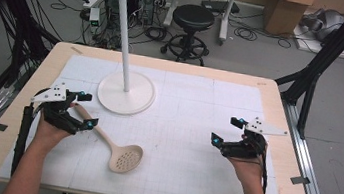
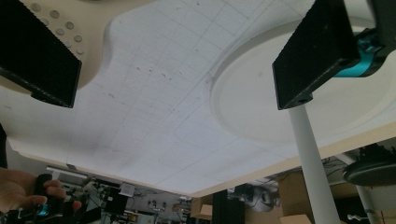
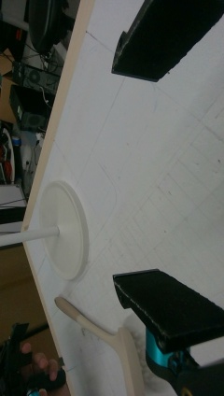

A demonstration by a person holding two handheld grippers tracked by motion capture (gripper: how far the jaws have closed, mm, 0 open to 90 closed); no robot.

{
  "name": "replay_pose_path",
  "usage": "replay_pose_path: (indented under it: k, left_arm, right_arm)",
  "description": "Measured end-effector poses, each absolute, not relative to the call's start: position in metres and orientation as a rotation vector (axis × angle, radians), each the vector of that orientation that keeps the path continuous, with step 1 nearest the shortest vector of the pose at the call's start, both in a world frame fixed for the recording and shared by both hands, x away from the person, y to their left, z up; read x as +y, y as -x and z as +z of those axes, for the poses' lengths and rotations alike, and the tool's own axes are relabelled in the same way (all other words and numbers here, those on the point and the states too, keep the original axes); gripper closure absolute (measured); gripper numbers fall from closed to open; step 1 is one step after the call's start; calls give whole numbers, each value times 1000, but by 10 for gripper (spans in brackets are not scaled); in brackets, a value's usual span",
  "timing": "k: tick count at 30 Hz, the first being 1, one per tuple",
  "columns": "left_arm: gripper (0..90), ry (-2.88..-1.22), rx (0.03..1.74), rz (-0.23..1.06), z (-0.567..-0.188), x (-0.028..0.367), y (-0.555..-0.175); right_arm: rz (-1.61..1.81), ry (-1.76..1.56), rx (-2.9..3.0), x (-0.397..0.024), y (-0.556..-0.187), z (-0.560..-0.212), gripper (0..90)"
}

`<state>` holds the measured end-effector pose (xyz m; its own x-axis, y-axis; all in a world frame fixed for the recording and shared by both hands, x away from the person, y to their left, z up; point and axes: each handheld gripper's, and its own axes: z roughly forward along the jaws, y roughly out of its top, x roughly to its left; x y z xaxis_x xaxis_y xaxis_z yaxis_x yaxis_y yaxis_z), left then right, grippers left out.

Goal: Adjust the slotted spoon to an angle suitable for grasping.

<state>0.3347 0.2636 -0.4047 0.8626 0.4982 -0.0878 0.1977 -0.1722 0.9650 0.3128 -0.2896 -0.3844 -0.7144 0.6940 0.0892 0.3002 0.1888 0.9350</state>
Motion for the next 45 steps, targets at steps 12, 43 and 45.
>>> replay_pose_path:
  k: [12,43,45]
  left_arm:
    - [17,-1776,516,279,-404,262,-332]
    - [460,-1892,394,134,-411,258,-333]
    - [576,-1940,395,104,-415,254,-333]
  right_arm:
    - [1516,-933,2130,-289,-312,-385,10]
    - [1499,-928,2152,-284,-314,-388,11]
    - [1496,-928,2154,-283,-314,-389,11]
